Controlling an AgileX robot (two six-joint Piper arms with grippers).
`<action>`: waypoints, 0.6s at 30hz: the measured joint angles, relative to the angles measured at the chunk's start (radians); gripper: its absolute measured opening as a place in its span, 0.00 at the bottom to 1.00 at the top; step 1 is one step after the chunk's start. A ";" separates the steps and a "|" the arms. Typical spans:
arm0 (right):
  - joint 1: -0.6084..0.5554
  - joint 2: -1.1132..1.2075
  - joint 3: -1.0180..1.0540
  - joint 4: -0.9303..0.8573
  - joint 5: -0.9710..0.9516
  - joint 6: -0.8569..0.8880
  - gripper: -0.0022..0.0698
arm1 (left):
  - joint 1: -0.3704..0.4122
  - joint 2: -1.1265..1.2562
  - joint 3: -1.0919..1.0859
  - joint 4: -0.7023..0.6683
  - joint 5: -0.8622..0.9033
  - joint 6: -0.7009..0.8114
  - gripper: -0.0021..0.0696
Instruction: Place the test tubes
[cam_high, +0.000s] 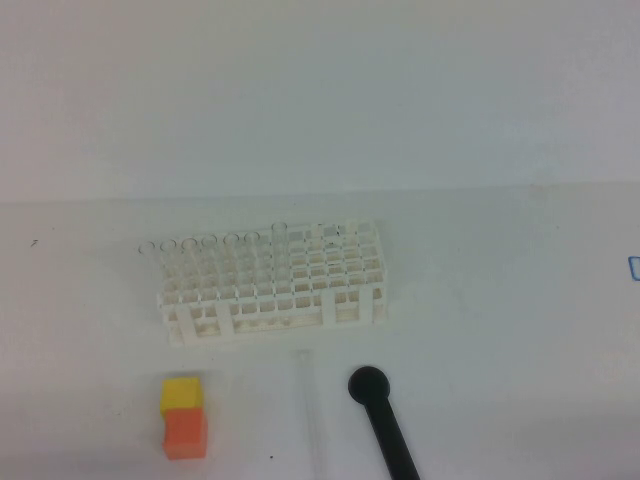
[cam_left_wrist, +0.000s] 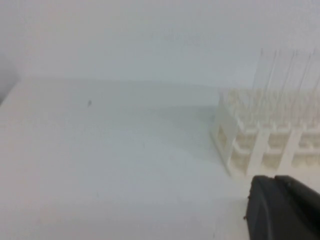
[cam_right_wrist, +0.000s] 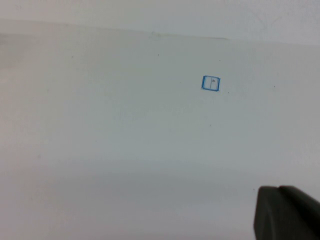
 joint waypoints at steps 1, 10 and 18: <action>0.000 0.000 0.000 0.000 0.000 0.000 0.03 | 0.000 0.000 0.000 0.000 -0.047 0.000 0.03; 0.000 0.000 0.000 0.000 0.000 0.000 0.03 | 0.000 0.000 0.000 0.000 -0.176 0.000 0.03; 0.000 0.000 0.006 -0.019 -0.083 0.000 0.03 | 0.000 0.002 0.000 -0.004 -0.217 -0.002 0.03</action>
